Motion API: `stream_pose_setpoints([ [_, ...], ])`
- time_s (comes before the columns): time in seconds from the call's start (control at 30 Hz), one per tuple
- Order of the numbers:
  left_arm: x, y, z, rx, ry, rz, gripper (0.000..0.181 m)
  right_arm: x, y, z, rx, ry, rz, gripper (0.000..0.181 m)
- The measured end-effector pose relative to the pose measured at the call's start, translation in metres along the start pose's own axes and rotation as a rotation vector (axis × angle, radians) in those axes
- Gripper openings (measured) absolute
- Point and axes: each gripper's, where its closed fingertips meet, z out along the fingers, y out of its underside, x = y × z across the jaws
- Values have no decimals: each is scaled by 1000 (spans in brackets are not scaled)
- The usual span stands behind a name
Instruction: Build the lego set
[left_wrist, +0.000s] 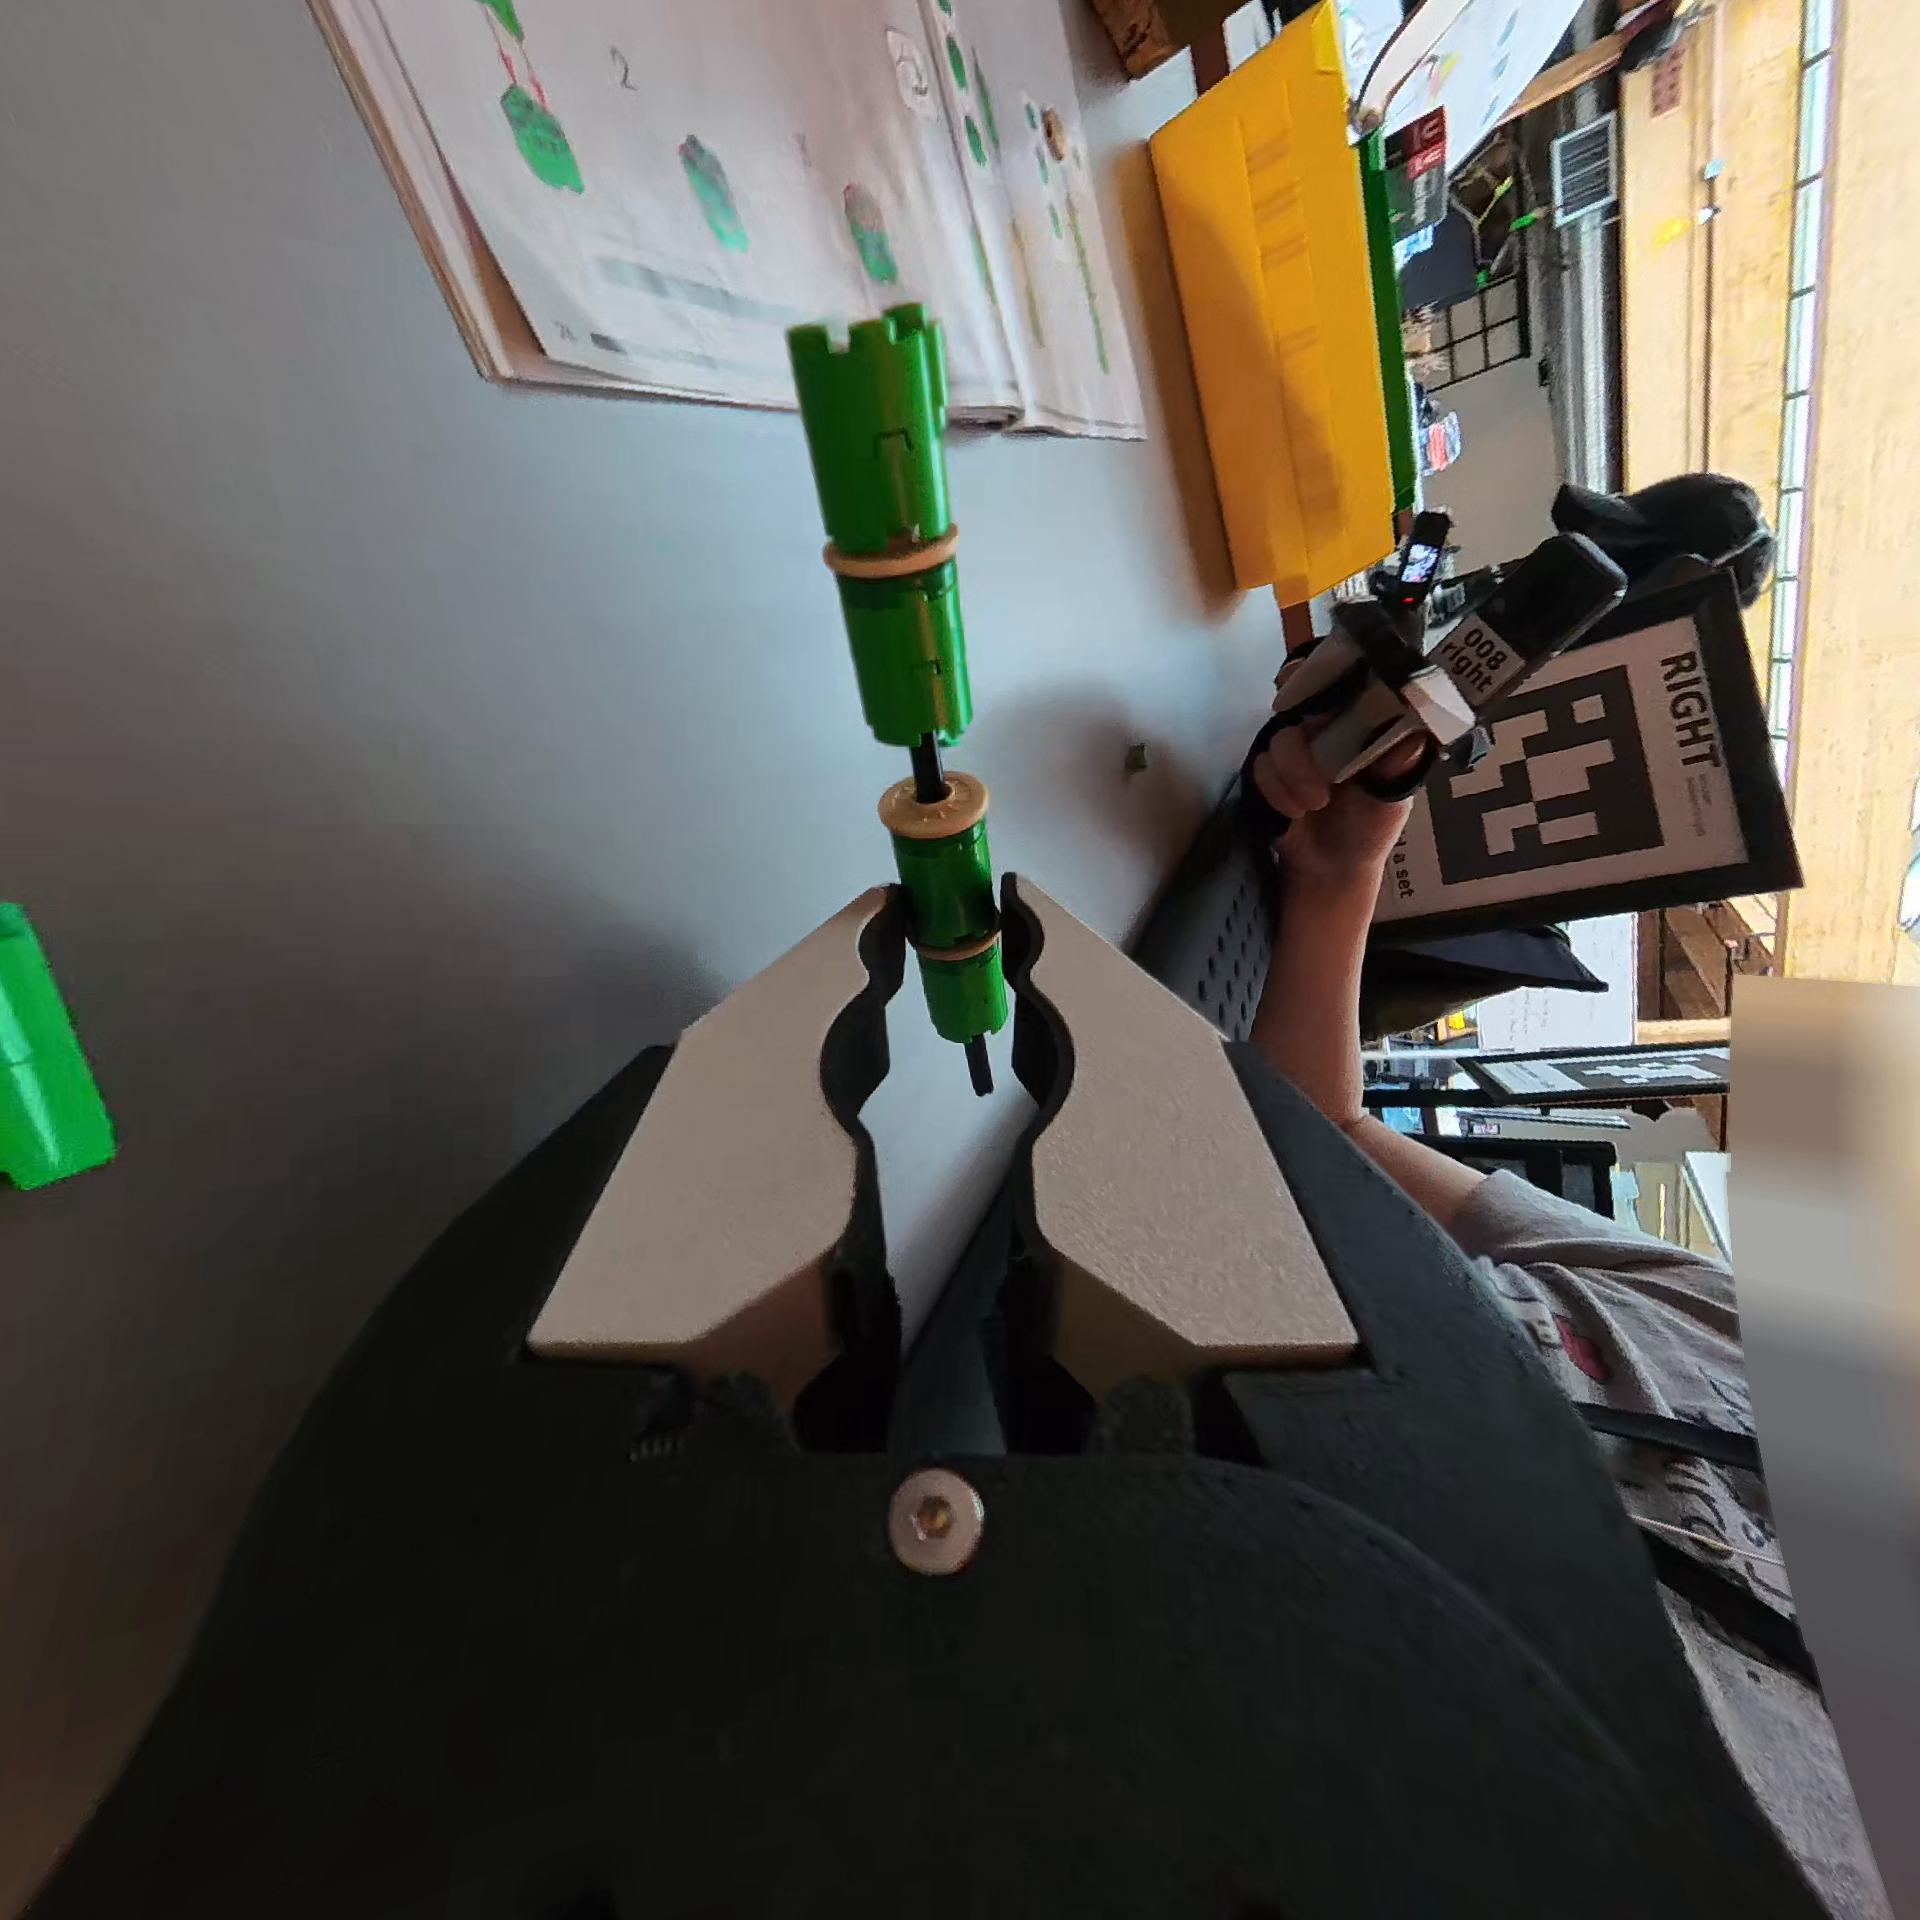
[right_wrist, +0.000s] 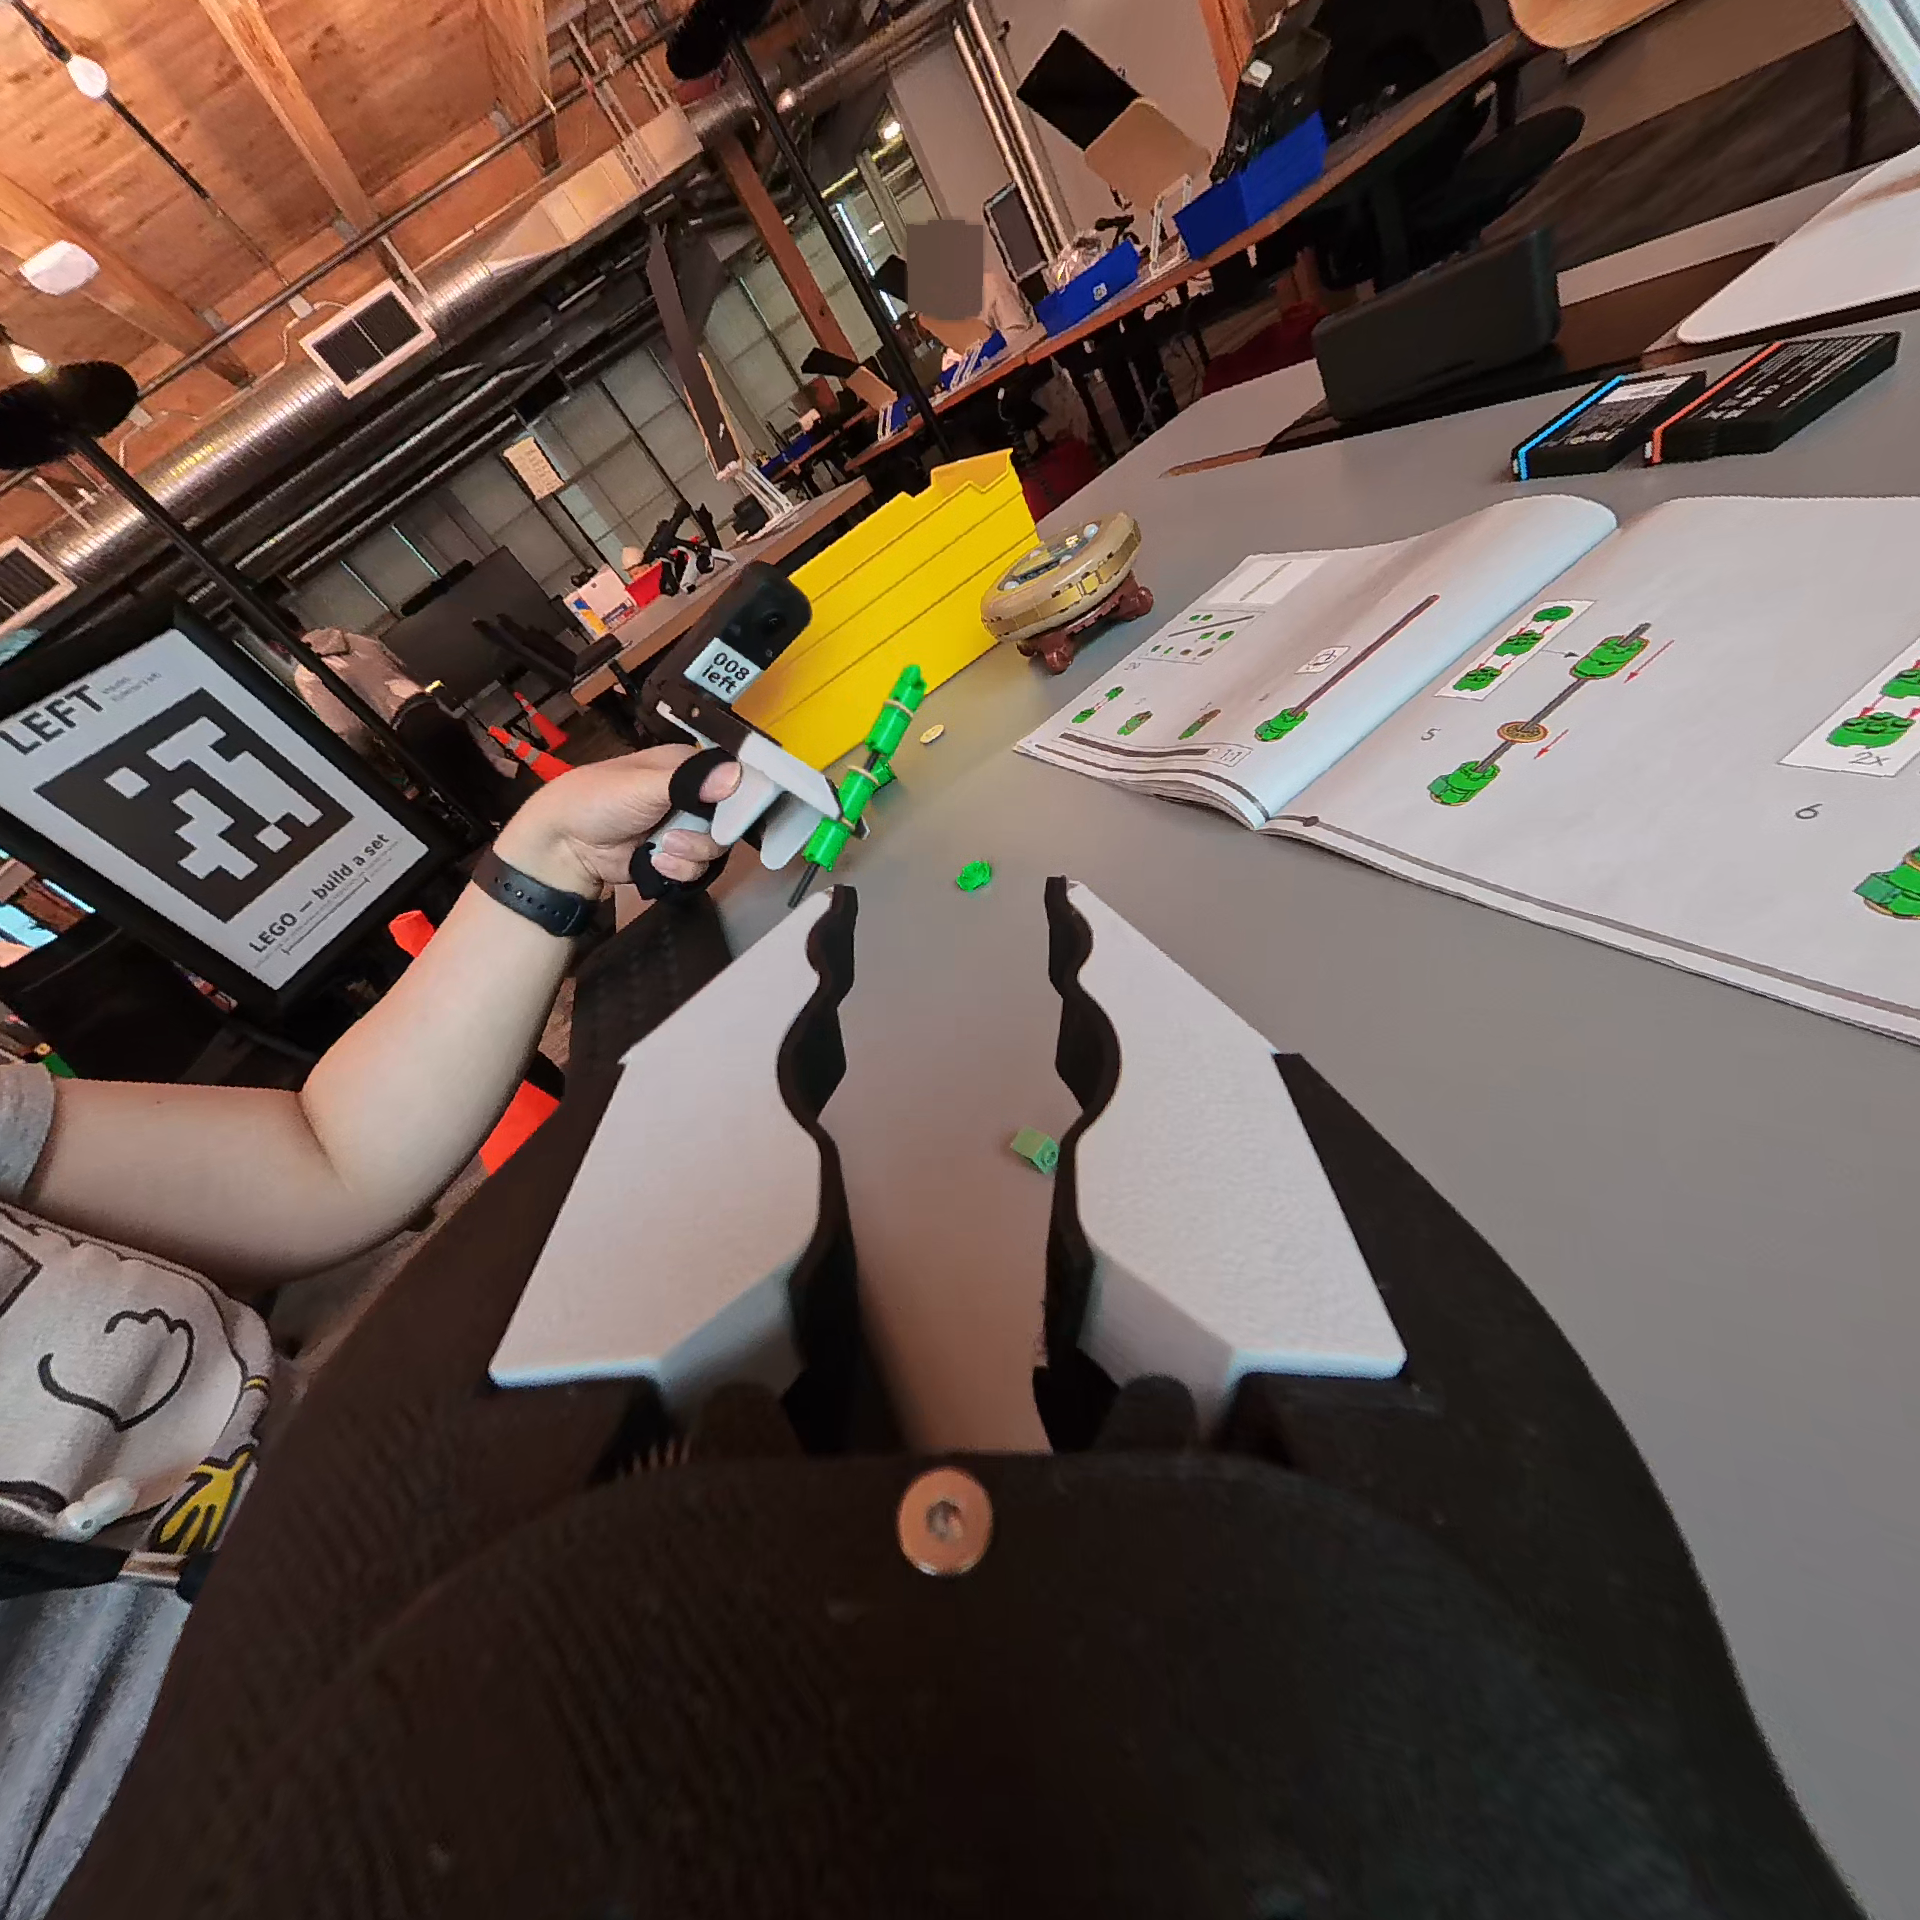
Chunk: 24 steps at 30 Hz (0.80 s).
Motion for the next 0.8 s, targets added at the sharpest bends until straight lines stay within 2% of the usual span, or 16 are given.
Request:
stream_pose_setpoints([
  [0.23, -15, 19, 7, -193, -129, -47, 16, -1, 1, 1, -5, -3, -11, 36],
  [0.43, -14, 16, 9, -205, -154, -73, 16, -3, -2, -2, 22, -19, -7, 37],
  [0.5, -12, 15, 7, -188, -148, -91, 23, -4, -4, -3, 30, -23, -9, 37],
  [0.57, -8, 11, 0, -141, -162, -79, 32, -6, -5, -4, 40, -31, -16, 37],
  [0.67, 9, 3, -23, -7, -185, -6, 34, -10, -7, -6, 58, -51, -32, 37],
  [0.8, 54, 3, -80, 294, -230, 250, 33, -16, -13, -11, 104, -64, -78, 37],
])
